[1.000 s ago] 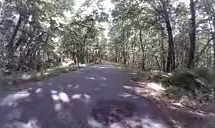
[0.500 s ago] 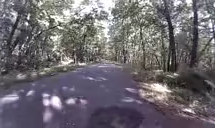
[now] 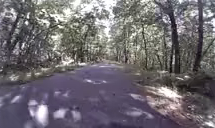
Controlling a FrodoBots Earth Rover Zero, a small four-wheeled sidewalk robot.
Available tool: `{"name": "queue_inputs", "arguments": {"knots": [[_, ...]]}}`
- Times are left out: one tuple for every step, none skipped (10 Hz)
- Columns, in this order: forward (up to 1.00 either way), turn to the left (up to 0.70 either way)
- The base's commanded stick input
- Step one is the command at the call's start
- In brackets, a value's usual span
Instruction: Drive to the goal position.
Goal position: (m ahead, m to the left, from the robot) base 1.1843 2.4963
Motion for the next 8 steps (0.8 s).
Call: {"name": "queue_inputs", "arguments": {"knots": [[0.7,0.0],[0.7,0.0],[0.7,0.0],[0.7,0.0],[0.7,0.0],[0.7,0.0],[0.7,0.0],[0.7,0.0]]}}
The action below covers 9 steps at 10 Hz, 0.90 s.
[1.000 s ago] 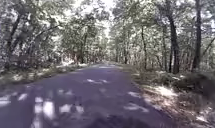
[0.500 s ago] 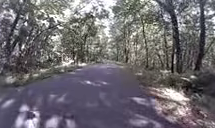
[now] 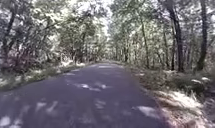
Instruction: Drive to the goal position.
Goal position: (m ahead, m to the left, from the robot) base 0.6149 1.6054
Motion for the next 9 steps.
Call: {"name": "queue_inputs", "arguments": {"knots": [[0.7,0.0],[0.7,0.0],[0.7,0.0],[0.7,0.0],[0.7,0.0],[0.7,0.0],[0.7,0.0],[0.7,0.0],[0.7,0.0]]}}
